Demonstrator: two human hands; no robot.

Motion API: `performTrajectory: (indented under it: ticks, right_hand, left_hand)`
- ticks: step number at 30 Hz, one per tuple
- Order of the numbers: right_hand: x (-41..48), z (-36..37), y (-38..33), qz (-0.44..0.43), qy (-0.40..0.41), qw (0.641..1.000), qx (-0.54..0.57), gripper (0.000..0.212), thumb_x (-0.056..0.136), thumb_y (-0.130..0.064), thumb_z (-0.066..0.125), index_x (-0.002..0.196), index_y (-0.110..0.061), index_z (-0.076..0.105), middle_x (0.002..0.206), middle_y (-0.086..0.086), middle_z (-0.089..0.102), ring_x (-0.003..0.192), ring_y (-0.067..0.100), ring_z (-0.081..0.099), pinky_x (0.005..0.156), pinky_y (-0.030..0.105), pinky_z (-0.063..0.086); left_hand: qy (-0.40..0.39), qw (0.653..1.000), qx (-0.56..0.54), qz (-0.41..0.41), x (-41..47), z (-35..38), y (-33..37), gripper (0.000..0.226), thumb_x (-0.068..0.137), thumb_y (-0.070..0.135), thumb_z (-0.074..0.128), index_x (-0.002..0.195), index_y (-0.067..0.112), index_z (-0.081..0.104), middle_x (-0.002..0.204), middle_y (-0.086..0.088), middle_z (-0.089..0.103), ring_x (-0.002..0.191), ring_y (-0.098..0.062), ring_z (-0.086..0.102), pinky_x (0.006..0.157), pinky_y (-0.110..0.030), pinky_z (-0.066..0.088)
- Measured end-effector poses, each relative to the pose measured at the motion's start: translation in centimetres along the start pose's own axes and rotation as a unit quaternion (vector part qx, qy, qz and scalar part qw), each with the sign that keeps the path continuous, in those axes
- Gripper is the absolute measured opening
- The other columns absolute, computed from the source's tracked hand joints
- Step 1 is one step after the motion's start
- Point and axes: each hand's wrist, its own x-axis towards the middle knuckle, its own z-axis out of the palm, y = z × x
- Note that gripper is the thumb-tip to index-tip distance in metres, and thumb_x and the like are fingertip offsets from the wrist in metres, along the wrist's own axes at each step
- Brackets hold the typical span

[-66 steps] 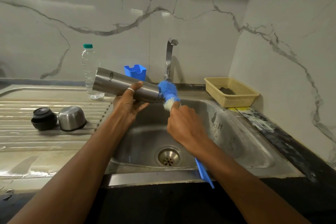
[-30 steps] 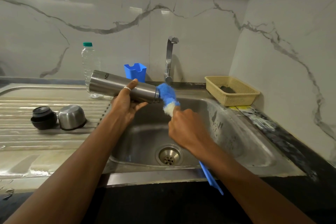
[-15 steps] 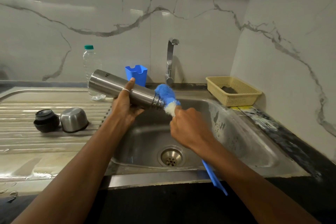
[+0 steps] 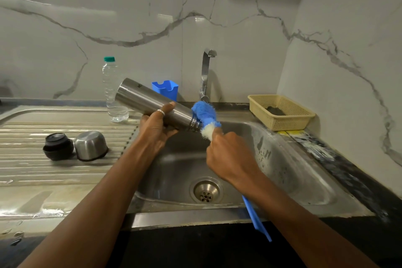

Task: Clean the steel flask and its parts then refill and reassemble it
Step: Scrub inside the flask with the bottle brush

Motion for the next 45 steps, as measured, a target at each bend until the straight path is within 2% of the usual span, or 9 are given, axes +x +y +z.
performTrajectory:
  ticks: [3,8,15,19,23,29,36,40,45]
  right_hand:
    - [0.9,-0.2,-0.2,0.022,-0.005,1.0,0.008,0.036,0.1,-0.018,0.051,0.131,0.0,0.053,0.089,0.008,0.055,0.074,0.022,0.054,0.064,0.029,0.039]
    - [-1.3,0.4,-1.1,-0.027,-0.011,0.999,0.018,0.049,0.102,-0.021,0.048,0.146,0.0,0.04,0.107,0.013,0.068,0.089,0.026,0.068,0.067,0.029,0.041]
    - [0.8,0.1,-1.3,0.006,-0.003,1.0,0.014,0.039,0.099,-0.016,0.049,0.134,0.001,0.049,0.106,0.015,0.068,0.092,0.031,0.068,0.073,0.037,0.052]
    - [-1.3,0.5,-1.5,-0.029,-0.006,0.999,0.018,0.048,0.101,-0.018,0.048,0.145,0.0,0.04,0.108,0.014,0.068,0.091,0.027,0.068,0.068,0.03,0.044]
    - [1.2,0.3,-0.8,0.008,0.01,1.0,0.017,0.039,0.099,-0.015,0.051,0.134,0.001,0.05,0.101,0.013,0.066,0.085,0.028,0.066,0.065,0.032,0.042]
    - [-0.5,0.2,-0.5,-0.007,-0.001,1.0,0.023,0.046,0.101,-0.019,0.051,0.143,-0.001,0.042,0.108,0.012,0.067,0.086,0.023,0.064,0.067,0.028,0.039]
    - [1.5,-0.4,0.2,0.024,0.008,0.999,0.025,0.031,0.098,-0.02,0.053,0.122,-0.001,0.057,0.098,0.014,0.066,0.085,0.029,0.066,0.066,0.034,0.047]
    - [0.1,-0.2,0.5,-0.005,0.002,1.0,0.0,0.036,0.098,-0.018,0.05,0.129,0.0,0.052,0.092,0.011,0.062,0.085,0.028,0.067,0.064,0.031,0.04]
    - [-0.1,-0.1,-0.2,-0.024,0.0,1.0,0.016,0.043,0.098,-0.016,0.048,0.138,0.002,0.046,0.094,0.012,0.063,0.079,0.027,0.063,0.064,0.031,0.04]
  left_hand:
    - [-0.003,1.0,0.012,0.025,-0.5,0.5,-0.2,0.066,0.081,0.01,0.083,0.137,0.007,0.049,0.12,-0.016,0.067,0.105,-0.035,0.071,0.077,-0.06,0.06]
    - [0.063,0.997,0.006,0.051,-0.1,0.2,0.1,0.05,0.075,0.016,0.089,0.115,0.006,0.061,0.112,-0.017,0.073,0.095,-0.031,0.075,0.071,-0.051,0.063]
    - [0.054,0.997,0.001,0.054,-0.7,0.8,-0.3,0.039,0.076,0.017,0.088,0.103,0.017,0.059,0.106,-0.012,0.073,0.091,-0.026,0.076,0.071,-0.049,0.064]
    - [0.071,0.997,-0.028,0.027,-0.6,0.3,0.0,0.051,0.077,0.019,0.087,0.119,0.008,0.06,0.111,-0.015,0.073,0.093,-0.028,0.075,0.076,-0.053,0.063]
    - [0.064,0.997,-0.038,0.013,-0.9,0.5,-0.2,0.059,0.077,0.022,0.088,0.127,0.006,0.06,0.112,-0.015,0.074,0.095,-0.031,0.075,0.076,-0.056,0.062]
    - [0.02,1.0,-0.01,-0.022,-0.4,0.0,-0.3,0.067,0.075,0.044,0.087,0.129,0.011,0.063,0.113,-0.012,0.075,0.097,-0.028,0.076,0.062,-0.044,0.062]
    - [-0.002,1.0,-0.014,-0.016,-0.3,0.3,-0.2,0.063,0.078,0.021,0.087,0.133,0.012,0.058,0.12,-0.015,0.071,0.097,-0.029,0.075,0.068,-0.047,0.062]
    - [-0.001,1.0,-0.011,-0.01,-0.1,0.2,-0.3,0.065,0.078,0.01,0.085,0.135,0.009,0.053,0.123,-0.018,0.067,0.107,-0.034,0.07,0.079,-0.056,0.061]
    - [0.033,0.999,-0.038,-0.005,-0.1,-0.2,0.0,0.067,0.076,0.022,0.089,0.134,0.01,0.056,0.119,-0.015,0.071,0.1,-0.032,0.074,0.065,-0.046,0.062]
